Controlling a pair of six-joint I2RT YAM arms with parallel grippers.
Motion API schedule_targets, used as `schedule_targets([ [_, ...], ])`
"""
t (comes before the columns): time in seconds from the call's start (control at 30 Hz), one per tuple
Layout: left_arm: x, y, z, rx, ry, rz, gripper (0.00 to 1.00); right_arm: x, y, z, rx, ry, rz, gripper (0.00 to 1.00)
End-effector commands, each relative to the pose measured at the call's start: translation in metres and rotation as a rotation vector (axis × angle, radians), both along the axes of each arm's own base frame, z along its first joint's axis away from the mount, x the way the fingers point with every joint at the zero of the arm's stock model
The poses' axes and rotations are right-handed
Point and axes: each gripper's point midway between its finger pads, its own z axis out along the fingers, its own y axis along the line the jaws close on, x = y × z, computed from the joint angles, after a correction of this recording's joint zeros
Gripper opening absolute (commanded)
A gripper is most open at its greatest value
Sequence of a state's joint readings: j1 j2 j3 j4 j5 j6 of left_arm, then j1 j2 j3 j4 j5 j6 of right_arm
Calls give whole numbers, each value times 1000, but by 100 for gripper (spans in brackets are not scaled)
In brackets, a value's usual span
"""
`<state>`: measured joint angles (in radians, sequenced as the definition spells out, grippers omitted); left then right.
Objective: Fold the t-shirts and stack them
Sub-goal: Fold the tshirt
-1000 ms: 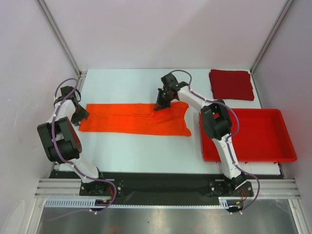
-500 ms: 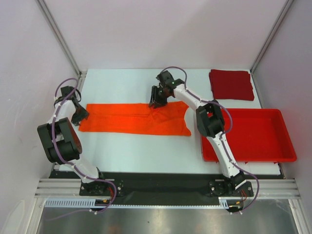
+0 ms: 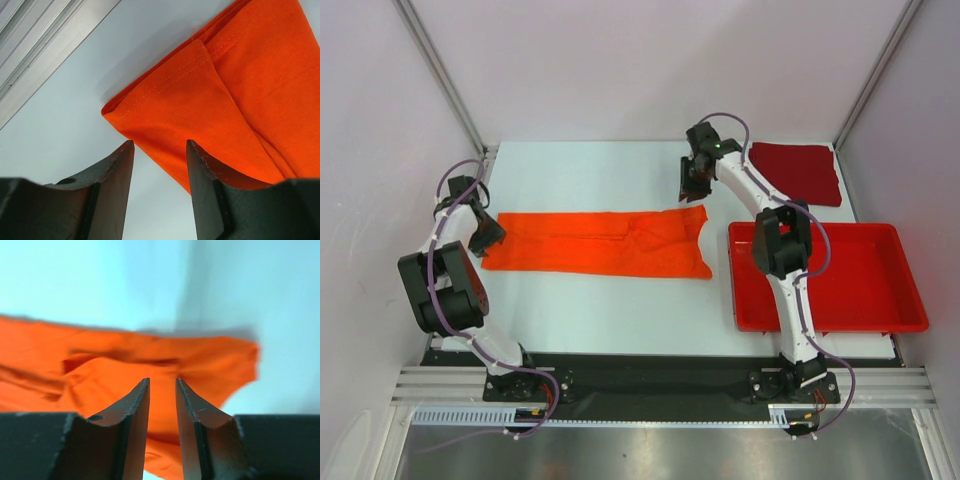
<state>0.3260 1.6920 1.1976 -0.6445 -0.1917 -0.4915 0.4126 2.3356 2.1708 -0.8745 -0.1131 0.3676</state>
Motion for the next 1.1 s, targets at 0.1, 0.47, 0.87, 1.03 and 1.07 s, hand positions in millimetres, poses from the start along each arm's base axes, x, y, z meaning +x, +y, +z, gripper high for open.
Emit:
schedule_targets([
  [0.1, 9, -3, 14, 10, -51, -27, 52, -2, -19, -4, -60, 5, 48, 33],
  [0.47, 13, -5, 11, -3, -50, -33, 52, -8, 0, -34, 7, 82, 96, 38],
  [0.87, 14, -4, 9, -3, -42, -37, 52, -5, 13, -44, 8, 67, 119, 28],
  [1.03, 14, -5, 6, -7, -41, -39, 52, 2, 16, -30, 15, 27, 108, 12],
  [1.07, 14, -6, 7, -8, -41, -40, 52, 4, 16, -28, 16, 21, 106, 8],
])
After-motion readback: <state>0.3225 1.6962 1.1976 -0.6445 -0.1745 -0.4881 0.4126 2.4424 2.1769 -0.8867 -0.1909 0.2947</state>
